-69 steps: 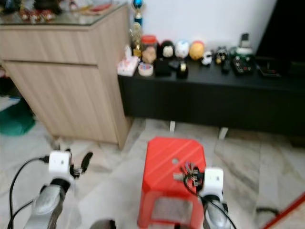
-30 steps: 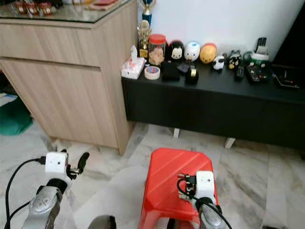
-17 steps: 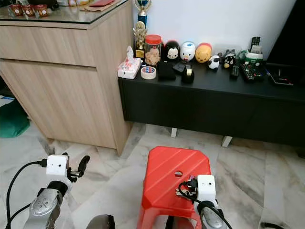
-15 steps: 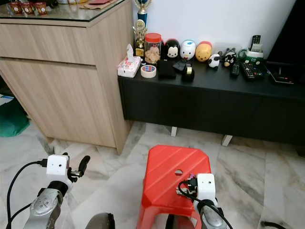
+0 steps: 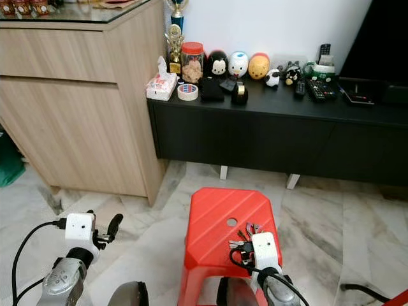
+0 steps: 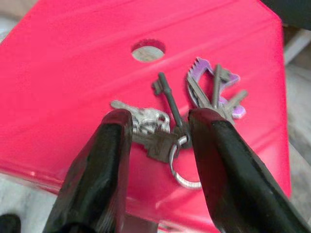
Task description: Hang keys on a hook
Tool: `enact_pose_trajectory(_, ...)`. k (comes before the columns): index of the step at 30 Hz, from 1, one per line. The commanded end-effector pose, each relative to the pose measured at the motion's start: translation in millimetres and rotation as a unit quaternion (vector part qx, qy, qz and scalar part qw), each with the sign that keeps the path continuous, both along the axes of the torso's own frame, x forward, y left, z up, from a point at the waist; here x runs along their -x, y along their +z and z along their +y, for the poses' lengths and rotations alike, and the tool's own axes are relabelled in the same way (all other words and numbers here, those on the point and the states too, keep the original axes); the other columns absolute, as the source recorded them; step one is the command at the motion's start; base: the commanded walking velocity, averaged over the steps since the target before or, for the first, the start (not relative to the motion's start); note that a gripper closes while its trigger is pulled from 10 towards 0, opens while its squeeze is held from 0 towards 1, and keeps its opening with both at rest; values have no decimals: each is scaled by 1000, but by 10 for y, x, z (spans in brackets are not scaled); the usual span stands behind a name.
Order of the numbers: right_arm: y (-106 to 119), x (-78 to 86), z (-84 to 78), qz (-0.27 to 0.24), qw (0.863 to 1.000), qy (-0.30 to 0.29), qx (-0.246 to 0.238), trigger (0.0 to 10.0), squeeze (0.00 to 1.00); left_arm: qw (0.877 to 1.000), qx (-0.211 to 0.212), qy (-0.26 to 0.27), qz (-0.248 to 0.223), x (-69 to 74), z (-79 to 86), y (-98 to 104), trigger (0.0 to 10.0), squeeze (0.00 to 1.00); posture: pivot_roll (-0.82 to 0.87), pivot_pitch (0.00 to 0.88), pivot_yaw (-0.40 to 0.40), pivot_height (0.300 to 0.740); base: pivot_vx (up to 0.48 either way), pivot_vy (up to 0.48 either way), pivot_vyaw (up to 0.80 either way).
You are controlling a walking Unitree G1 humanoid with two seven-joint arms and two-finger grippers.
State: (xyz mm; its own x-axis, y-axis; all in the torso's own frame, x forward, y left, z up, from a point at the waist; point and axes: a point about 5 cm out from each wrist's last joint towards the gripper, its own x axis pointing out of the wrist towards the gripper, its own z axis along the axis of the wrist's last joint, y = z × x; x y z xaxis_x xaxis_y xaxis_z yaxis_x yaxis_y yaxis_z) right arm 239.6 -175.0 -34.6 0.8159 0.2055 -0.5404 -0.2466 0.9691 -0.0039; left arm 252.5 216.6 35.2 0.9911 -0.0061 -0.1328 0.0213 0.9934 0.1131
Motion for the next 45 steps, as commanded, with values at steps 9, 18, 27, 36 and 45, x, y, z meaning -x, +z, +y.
enact_pose_trajectory(9, 48, -153, -2, 25, 996, 75, 41, 10000, 1000, 1000, -5, 0, -11, 12, 34, 66, 10000, 0, 69, 0, -59, 590, 0, 0, 0)
enact_pose_trajectory(18, 111, -303, 23, 46, 991, 102, 78, 10000, 1000, 1000, -9, -3, -11, 57, 42, 86, 10000, 0, 90, 0, -53, 590, 0, 0, 0)
enact_pose_trajectory(27, 154, -377, 111, 62, 982, 155, 85, 10000, 1000, 1000, -16, -2, -9, 133, 90, 123, 10000, 0, 127, 0, -51, 590, 0, 0, 0)
enact_pose_trajectory(36, 182, -433, 93, 62, 987, 116, 87, 10000, 0, 1000, -20, -1, -7, 171, 117, 138, 10000, 0, 142, 0, -55, 590, 0, 0, 0)
enact_pose_trajectory(45, 54, -293, 114, 115, 970, 174, 121, 10000, 0, 1000, -20, -5, -2, 178, 103, 149, 10000, 0, 145, 0, -46, 590, 0, 0, 0)
